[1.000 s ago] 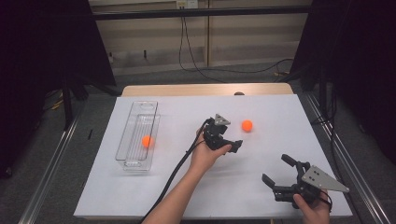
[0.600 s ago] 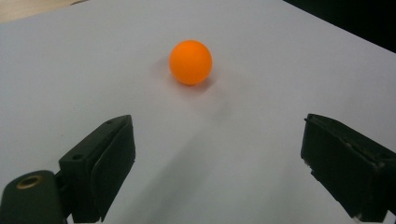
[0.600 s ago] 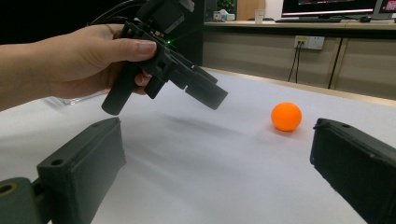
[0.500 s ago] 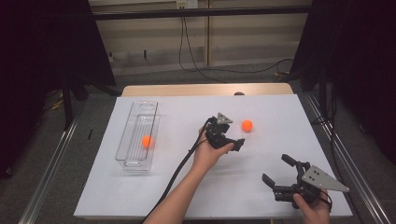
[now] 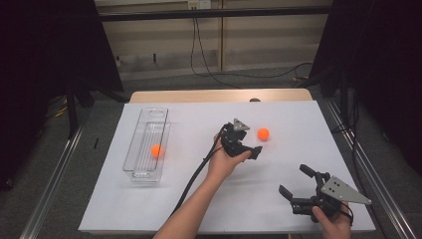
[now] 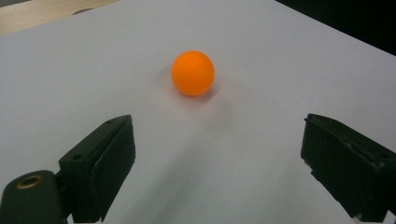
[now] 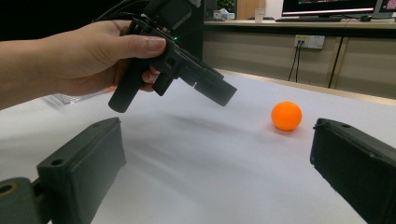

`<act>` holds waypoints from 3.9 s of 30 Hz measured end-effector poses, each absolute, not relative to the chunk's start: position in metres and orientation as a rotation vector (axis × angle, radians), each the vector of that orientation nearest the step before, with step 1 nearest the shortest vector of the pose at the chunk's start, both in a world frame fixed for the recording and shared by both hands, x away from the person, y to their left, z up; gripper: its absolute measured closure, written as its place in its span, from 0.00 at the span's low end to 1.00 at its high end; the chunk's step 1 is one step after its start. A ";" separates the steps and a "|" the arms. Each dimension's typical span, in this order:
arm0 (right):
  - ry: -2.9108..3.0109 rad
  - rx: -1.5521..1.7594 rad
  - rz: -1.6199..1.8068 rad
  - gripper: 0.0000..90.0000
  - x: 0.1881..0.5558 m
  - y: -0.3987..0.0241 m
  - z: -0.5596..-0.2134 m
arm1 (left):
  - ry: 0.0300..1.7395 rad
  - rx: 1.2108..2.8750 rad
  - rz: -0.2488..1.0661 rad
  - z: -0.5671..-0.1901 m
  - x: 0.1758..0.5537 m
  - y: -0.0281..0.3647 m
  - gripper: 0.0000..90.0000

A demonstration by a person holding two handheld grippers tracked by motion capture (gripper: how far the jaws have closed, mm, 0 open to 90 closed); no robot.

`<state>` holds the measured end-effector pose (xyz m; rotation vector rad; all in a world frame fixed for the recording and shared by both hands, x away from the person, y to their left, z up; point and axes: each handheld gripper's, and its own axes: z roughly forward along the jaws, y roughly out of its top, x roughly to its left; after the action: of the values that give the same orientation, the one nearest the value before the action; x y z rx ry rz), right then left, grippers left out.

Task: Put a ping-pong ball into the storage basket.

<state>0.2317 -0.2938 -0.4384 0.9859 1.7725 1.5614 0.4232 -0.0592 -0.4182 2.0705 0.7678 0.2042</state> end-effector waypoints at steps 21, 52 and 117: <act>1.773 0.987 1.557 0.03 0.232 -0.294 -0.439 | 0.777 2.068 0.223 -0.421 0.430 -0.069 0.11; 1.766 1.001 1.555 0.03 0.231 -0.298 -0.439 | 0.786 2.062 0.227 -0.429 0.436 -0.081 0.11; 1.765 0.985 1.563 0.03 0.232 -0.297 -0.438 | 0.821 2.051 0.284 -0.450 0.461 -0.107 0.15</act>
<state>0.2315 -0.2972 -0.4384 0.9854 1.7651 1.5626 0.4609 -0.1066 -0.4498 2.0509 0.8205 0.2841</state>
